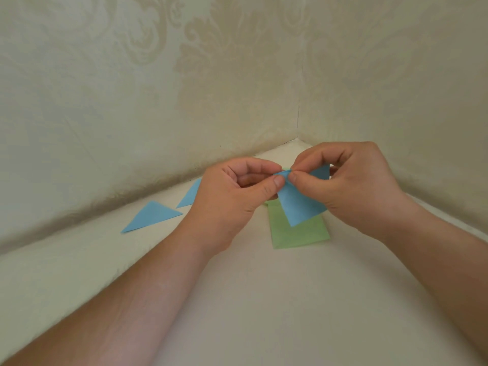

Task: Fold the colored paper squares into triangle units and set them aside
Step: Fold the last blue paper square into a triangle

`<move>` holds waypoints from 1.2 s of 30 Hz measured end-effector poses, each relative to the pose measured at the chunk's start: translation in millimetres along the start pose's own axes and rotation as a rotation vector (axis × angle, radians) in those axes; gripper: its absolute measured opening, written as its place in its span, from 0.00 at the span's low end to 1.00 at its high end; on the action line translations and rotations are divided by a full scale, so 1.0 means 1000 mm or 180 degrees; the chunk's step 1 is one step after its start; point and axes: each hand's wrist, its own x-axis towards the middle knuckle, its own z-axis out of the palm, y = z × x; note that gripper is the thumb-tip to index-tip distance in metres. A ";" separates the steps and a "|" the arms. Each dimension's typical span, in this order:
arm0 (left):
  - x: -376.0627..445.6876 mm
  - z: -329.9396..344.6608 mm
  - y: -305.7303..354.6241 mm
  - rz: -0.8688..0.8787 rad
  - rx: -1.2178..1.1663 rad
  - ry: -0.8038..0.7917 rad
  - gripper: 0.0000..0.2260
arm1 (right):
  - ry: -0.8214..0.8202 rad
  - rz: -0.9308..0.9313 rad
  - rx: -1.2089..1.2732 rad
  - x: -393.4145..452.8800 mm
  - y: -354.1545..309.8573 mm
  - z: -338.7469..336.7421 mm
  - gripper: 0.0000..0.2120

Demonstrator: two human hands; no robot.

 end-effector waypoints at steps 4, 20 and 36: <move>-0.001 0.001 0.003 -0.0083 -0.0063 0.0013 0.10 | 0.0079 0.0088 0.0093 0.000 -0.001 0.001 0.05; 0.001 0.001 0.002 -0.0268 -0.0389 -0.0027 0.07 | -0.0093 0.0382 0.0636 0.000 -0.006 0.001 0.10; -0.001 0.000 0.000 -0.0294 0.0075 -0.0242 0.05 | -0.0426 0.0494 0.0093 0.000 0.001 0.003 0.04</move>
